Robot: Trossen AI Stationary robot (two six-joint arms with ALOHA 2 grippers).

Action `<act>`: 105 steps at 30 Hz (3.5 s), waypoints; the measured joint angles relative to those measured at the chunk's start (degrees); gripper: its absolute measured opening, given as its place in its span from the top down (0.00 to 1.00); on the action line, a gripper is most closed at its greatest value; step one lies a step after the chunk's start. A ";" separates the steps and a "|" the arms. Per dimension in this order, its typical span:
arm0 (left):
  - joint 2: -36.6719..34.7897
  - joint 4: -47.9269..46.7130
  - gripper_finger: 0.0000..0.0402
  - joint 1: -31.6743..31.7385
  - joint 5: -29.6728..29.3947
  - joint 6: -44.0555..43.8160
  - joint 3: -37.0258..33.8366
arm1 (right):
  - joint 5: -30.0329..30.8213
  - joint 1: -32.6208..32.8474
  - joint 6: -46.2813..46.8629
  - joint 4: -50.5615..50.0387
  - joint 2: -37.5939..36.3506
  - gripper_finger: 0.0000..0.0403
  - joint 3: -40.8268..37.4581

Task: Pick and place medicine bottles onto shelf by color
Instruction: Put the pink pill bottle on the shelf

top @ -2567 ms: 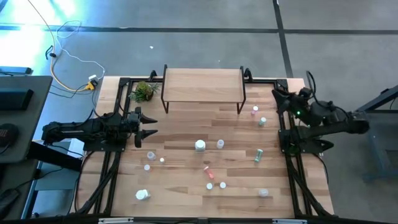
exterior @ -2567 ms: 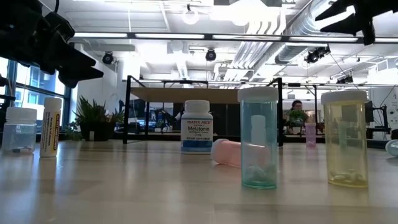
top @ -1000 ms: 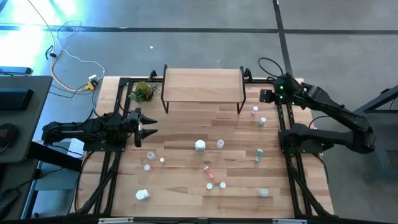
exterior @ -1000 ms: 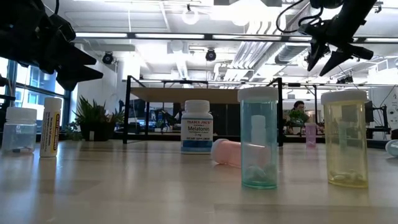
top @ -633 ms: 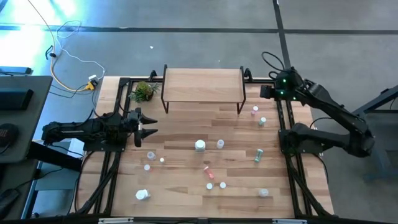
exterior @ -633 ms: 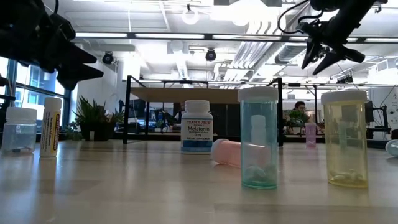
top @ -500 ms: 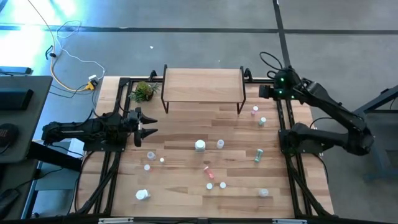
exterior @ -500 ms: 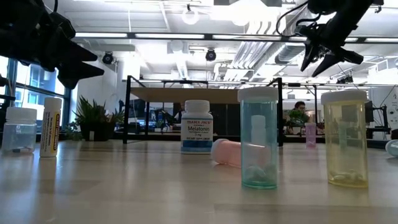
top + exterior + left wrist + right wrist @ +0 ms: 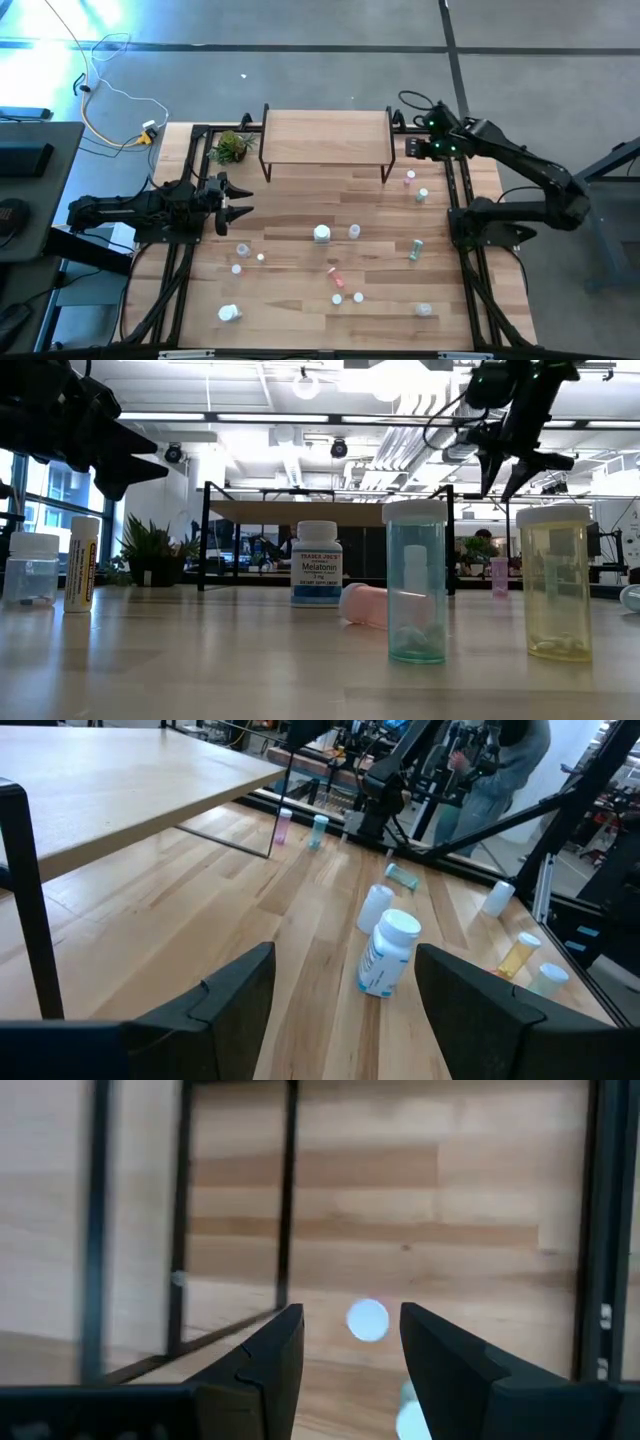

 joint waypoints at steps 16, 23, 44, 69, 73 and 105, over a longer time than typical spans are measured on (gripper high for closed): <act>0.02 0.00 0.43 0.02 0.02 0.02 0.01 | -7.67 -2.70 3.03 -1.51 11.05 0.61 -0.10; 0.02 0.00 0.43 0.00 0.02 0.02 -0.02 | -9.70 -4.64 3.96 -3.52 14.61 0.61 -0.10; 0.02 -0.02 0.43 0.01 0.01 0.09 -0.01 | -9.62 -4.68 1.72 -1.06 20.54 0.61 -0.12; 0.02 -0.02 0.43 0.00 0.00 0.15 -0.02 | -9.63 -2.77 2.30 0.14 20.52 0.50 -0.14; 0.02 -0.02 0.43 0.00 0.01 0.15 0.01 | -9.18 -2.73 2.85 0.15 20.50 0.50 -0.14; 0.02 -0.02 0.43 0.02 0.00 0.13 0.01 | -14.97 -10.48 -3.33 4.08 14.05 0.50 -4.11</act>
